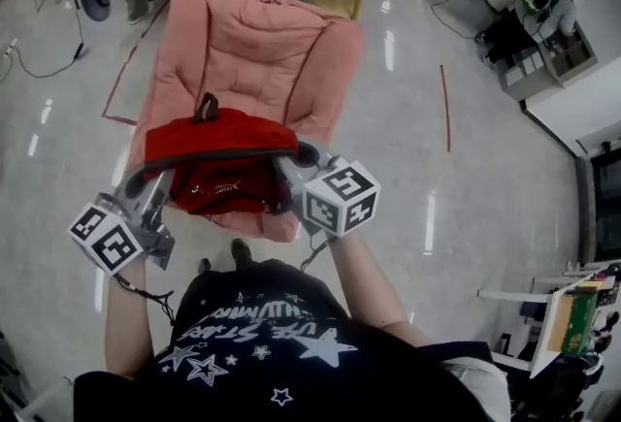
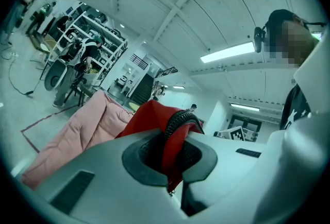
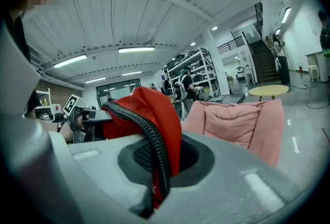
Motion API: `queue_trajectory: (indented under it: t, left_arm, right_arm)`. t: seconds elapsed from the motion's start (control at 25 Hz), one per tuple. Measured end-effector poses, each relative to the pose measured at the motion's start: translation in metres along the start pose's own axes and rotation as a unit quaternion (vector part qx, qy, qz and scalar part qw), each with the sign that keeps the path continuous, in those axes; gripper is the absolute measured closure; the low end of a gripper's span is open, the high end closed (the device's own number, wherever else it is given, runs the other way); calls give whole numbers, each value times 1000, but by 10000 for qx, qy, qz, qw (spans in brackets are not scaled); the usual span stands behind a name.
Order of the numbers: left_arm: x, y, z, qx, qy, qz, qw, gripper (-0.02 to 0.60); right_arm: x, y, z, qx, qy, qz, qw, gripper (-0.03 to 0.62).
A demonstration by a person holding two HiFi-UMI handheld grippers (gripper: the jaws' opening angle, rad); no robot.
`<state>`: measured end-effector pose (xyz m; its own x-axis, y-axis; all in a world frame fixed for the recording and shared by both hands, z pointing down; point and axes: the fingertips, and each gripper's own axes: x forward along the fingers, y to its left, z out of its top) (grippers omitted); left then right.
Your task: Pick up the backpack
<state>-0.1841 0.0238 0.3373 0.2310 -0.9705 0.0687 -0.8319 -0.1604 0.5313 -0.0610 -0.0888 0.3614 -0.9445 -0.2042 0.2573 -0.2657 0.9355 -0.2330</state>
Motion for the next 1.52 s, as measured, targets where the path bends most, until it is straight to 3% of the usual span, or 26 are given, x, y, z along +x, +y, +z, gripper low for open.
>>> queue_trajectory:
  t: [0.32, 0.48, 0.76, 1.16, 1.52]
  left_arm:
    - [-85, -43, -5, 230, -397, 423, 9981, 569]
    - [-120, -51, -14, 341, -453, 641, 9963, 569]
    - [-198, -125, -60, 60, -716, 920, 9932, 569]
    - [-203, -117, -84, -215, -783, 851, 9931, 569]
    - [-185, -168, -110, -66, -843, 1164, 9896, 569]
  right_arm:
    - [-22, 74, -1, -352, 37, 448, 9984, 583]
    - [-29, 107, -15, -205, 83, 679, 9974, 583]
    - [-116, 180, -55, -78, 118, 1166, 9931, 583]
    - [-116, 183, -74, 37, 223, 1241, 9920, 583]
    - [-165, 164, -83, 6, 269, 1641, 9861, 583]
